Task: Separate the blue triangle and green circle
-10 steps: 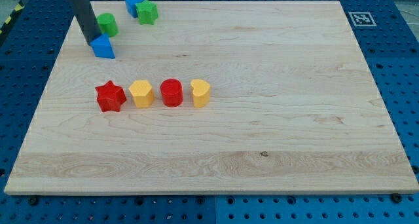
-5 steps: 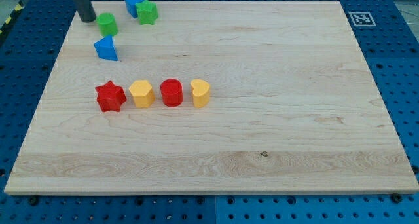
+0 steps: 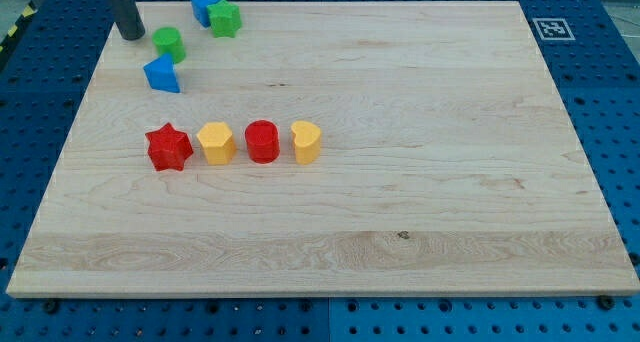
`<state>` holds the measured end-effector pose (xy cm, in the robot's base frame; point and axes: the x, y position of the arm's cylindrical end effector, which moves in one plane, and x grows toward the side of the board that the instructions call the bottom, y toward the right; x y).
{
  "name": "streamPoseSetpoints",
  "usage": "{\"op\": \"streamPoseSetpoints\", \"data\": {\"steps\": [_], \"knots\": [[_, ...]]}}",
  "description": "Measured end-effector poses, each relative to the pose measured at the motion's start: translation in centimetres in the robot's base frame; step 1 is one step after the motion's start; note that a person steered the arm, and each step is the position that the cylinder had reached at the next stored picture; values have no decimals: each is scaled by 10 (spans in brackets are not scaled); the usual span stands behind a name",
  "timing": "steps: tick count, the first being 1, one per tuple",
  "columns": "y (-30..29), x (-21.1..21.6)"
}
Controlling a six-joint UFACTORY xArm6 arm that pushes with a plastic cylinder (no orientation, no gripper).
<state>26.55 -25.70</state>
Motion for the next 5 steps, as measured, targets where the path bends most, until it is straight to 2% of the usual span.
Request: {"op": "streamPoseSetpoints", "data": {"steps": [2, 3, 4, 5], "knots": [[74, -2], [54, -31], [29, -23], [29, -1]]}}
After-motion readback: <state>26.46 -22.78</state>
